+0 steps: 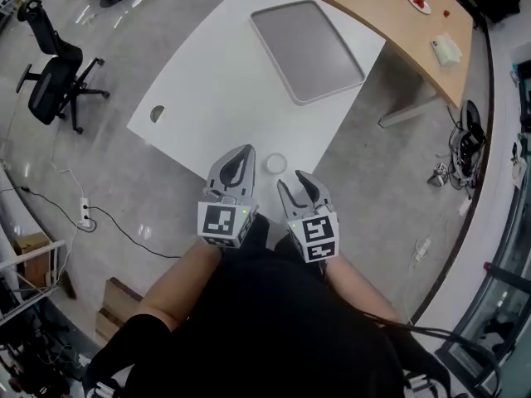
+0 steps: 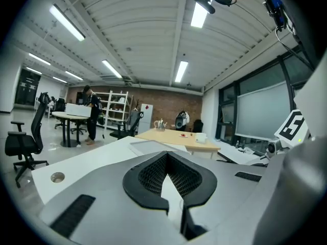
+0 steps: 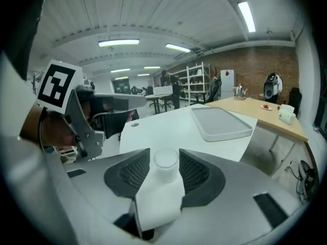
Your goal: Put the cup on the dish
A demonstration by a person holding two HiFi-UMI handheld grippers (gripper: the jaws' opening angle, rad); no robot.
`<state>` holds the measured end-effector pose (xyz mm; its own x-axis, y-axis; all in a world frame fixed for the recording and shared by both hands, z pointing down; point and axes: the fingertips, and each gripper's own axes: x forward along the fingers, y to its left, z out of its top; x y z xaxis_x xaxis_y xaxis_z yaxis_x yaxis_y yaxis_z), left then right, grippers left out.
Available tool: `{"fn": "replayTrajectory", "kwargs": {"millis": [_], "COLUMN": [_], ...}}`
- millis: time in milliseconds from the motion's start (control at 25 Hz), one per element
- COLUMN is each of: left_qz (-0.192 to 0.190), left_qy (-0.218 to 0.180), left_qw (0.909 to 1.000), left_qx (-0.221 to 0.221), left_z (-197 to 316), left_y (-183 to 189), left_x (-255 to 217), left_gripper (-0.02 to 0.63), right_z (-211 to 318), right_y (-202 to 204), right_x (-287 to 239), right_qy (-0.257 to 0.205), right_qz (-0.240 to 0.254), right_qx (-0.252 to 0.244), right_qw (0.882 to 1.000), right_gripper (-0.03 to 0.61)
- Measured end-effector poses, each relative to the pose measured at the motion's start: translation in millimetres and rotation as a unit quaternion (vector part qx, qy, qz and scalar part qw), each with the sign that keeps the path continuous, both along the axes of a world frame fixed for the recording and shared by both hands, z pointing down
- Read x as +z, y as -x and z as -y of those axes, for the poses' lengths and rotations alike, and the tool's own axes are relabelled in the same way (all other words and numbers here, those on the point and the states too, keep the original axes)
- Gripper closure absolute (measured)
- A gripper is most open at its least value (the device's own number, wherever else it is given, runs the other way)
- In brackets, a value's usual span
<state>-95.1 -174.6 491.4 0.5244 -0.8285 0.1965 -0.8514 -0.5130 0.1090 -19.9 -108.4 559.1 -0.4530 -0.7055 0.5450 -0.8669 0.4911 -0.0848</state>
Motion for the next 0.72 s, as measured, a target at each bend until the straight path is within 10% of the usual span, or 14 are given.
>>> {"fn": "replayTrajectory", "kwargs": {"millis": [240, 720], "left_qz": [0.021, 0.032], "left_qy": [0.041, 0.09], "left_qw": [0.9984, 0.9948], "left_qx": [0.032, 0.036], "left_z": [43.7, 80.8], "left_y": [-1.3, -6.9], "left_x": [38.1, 104.8], "left_gripper": [0.607, 0.606], "right_z": [25.6, 69.6], "right_y": [15.6, 31.4], "right_x": [51.0, 108.7], "right_qy": [0.073, 0.097], "right_qz": [-0.014, -0.028], "right_qx": [-0.01, -0.051], "right_qw": [0.997, 0.994], "right_gripper": [0.346, 0.325]}}
